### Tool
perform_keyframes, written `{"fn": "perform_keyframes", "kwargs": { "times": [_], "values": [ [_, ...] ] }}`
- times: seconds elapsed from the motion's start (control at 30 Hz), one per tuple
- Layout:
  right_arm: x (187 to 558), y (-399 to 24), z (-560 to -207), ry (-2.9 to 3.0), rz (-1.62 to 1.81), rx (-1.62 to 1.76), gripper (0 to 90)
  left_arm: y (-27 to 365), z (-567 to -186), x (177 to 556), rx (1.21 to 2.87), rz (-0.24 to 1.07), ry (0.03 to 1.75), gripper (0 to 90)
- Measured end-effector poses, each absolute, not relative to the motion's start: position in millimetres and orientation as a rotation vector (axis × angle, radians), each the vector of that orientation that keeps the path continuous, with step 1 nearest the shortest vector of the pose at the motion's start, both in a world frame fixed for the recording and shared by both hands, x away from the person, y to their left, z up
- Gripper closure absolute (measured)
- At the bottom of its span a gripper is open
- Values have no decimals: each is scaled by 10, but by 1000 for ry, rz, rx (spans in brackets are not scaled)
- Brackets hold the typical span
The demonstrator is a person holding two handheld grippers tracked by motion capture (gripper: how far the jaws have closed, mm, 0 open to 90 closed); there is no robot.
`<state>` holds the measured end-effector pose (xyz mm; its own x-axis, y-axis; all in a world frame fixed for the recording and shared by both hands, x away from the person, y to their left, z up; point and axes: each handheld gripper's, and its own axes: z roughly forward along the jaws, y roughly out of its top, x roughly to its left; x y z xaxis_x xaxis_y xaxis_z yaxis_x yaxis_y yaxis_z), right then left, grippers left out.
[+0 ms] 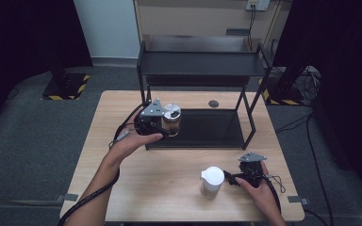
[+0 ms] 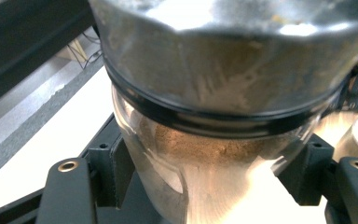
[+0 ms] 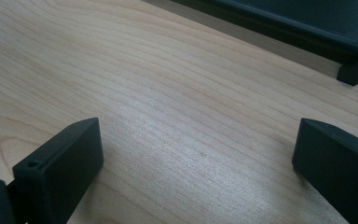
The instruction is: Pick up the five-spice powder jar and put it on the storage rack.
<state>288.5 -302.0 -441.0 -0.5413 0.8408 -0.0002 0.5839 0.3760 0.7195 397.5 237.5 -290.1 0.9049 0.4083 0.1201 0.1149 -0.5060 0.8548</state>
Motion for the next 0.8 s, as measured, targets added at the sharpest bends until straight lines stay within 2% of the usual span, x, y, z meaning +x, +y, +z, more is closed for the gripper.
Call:
{"fn": "perform_keyframes", "kwargs": {
  "times": [0.8],
  "values": [
    [2885,-3020,-4411,2274,966,1240,24,2228,-2179,4091,2105,419,362,293]
  ]
}}
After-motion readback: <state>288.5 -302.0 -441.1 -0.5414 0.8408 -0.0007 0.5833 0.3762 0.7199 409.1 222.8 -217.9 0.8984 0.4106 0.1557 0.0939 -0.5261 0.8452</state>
